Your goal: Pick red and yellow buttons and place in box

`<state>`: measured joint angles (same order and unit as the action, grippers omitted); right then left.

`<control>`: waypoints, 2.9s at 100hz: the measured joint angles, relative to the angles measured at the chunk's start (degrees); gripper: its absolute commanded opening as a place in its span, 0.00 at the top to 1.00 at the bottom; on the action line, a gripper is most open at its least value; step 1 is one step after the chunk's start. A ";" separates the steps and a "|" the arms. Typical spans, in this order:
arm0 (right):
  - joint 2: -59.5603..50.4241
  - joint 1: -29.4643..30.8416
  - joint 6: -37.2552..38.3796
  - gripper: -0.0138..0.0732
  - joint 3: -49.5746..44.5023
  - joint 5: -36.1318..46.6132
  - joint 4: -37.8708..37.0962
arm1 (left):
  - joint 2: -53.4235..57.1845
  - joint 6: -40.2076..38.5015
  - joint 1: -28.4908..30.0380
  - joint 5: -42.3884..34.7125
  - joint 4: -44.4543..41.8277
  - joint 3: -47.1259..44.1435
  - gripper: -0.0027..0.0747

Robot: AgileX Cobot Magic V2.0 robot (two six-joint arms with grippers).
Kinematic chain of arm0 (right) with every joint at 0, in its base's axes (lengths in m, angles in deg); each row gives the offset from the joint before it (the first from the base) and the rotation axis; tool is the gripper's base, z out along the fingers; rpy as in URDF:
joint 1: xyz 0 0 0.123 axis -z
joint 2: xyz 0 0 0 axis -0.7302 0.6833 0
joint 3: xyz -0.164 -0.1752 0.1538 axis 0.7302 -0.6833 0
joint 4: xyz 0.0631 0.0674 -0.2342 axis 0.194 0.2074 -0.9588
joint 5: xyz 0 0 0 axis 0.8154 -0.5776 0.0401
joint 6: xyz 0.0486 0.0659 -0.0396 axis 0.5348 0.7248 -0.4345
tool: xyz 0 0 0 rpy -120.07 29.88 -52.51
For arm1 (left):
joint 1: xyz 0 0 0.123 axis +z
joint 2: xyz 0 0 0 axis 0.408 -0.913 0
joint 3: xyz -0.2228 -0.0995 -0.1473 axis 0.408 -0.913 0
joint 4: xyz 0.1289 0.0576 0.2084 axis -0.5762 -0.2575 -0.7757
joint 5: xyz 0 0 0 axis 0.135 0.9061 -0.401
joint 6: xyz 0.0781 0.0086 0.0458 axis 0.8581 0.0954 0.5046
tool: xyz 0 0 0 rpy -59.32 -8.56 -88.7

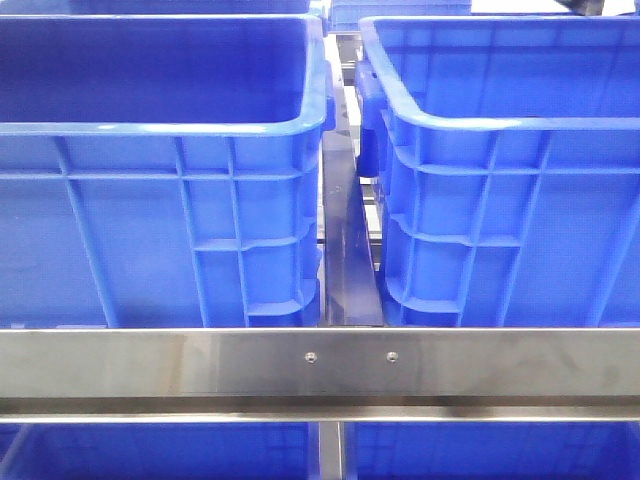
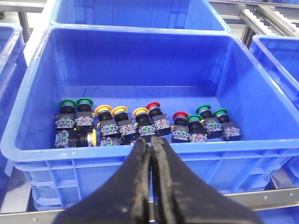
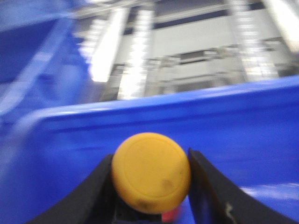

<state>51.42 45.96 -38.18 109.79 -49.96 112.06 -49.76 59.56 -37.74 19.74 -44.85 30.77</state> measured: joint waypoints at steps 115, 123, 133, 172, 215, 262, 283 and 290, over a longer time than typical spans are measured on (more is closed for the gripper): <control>30.66 6.98 -5.36 0.71 15.25 5.65 0.99 | 0.00 0.00 0.00 0.00 0.08 0.00 0.99; 31.55 6.98 -5.36 0.71 15.27 5.78 0.99 | 0.00 0.00 0.00 0.00 0.08 0.00 0.99; 31.97 6.98 -5.36 0.71 15.51 5.89 0.99 | 0.00 0.00 0.00 0.00 0.08 0.00 0.99; 32.54 6.98 -5.36 0.38 15.86 5.17 0.99 | 0.00 0.00 0.00 0.00 0.08 0.00 0.99; 33.47 6.98 -5.42 0.29 15.86 5.17 0.99 | 0.00 0.00 0.00 0.00 0.08 0.00 0.99; 20.41 6.98 -5.42 0.29 11.17 5.64 0.99 | 0.00 0.00 0.00 0.00 0.08 0.00 0.99; 6.12 6.98 -5.42 0.29 1.47 5.43 0.99 | 0.00 0.00 0.00 0.00 0.08 0.00 0.99; 0.66 6.98 -5.42 0.29 -2.14 4.42 0.99 | 0.00 0.00 0.00 0.00 0.08 0.00 0.99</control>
<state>52.08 52.94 -43.60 107.65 -45.54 113.05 -49.76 59.56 -37.74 19.74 -44.77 30.77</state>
